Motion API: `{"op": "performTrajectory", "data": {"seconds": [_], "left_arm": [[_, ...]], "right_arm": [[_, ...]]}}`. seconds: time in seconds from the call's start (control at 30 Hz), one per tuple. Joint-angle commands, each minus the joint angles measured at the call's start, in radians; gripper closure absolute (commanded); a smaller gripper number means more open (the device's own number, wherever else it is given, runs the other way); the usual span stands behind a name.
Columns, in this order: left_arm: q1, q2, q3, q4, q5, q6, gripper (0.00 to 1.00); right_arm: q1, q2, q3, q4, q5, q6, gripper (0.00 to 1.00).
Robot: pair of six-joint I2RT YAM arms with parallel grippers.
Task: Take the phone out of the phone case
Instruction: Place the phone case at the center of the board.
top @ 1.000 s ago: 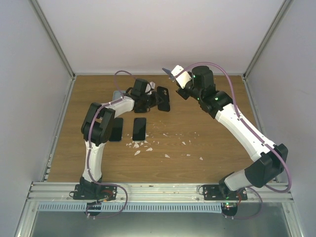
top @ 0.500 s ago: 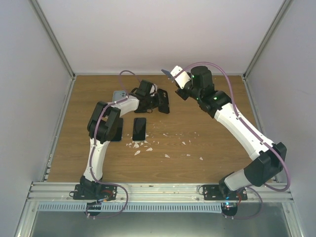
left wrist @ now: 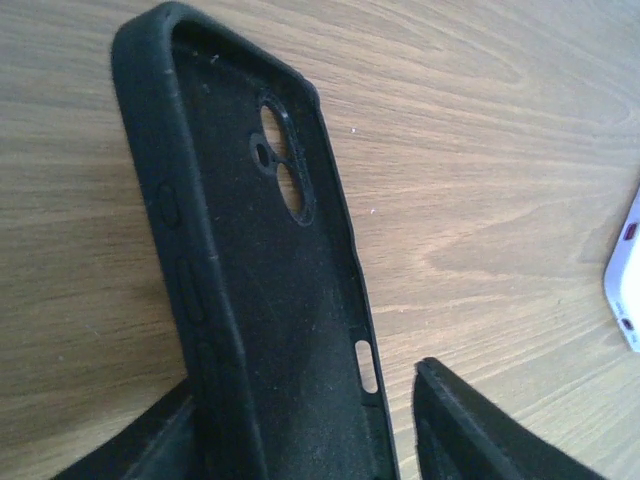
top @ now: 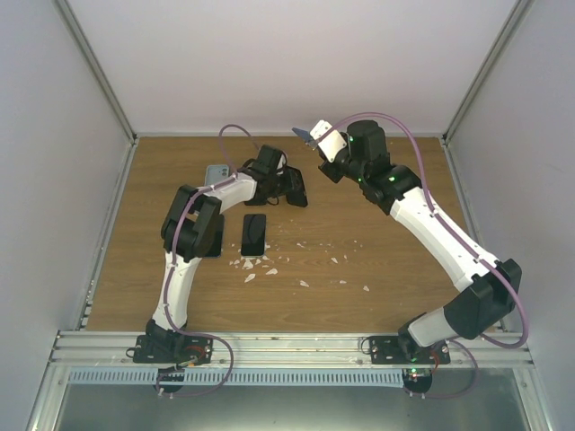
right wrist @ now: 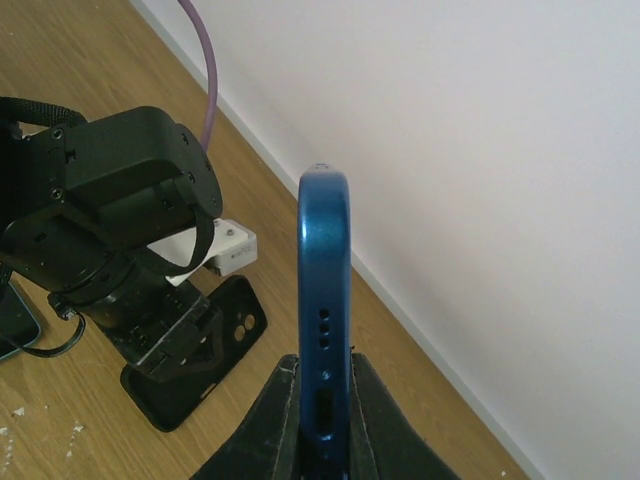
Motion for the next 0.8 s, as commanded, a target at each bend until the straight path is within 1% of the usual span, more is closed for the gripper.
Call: {"op": "performTrajectory", "data": {"seconds": [0.0,0.13,0.23,0.6,0.77], "left_arm": [[-0.018,-0.019,0.032,0.011,-0.042,0.02,0.46],[-0.025,-0.029,0.035,0.017,-0.045,0.038,0.3],[-0.027,-0.028,0.038,0.02,-0.041,0.051,0.24],[-0.043,0.018,0.08,0.03,-0.034,0.062,0.23],[-0.045,0.03,0.094,0.007,-0.088,0.079,0.26]], "right_arm": [[-0.009,-0.01,0.014,0.052,-0.009,0.013,0.99],[-0.01,-0.013,0.015,0.052,-0.009,0.014,0.99],[-0.009,-0.016,0.012,0.052,-0.011,0.015,1.0],[-0.009,-0.019,0.007,0.056,-0.005,0.013,0.99],[-0.009,-0.022,0.004,0.055,-0.002,0.011,1.0]]}}
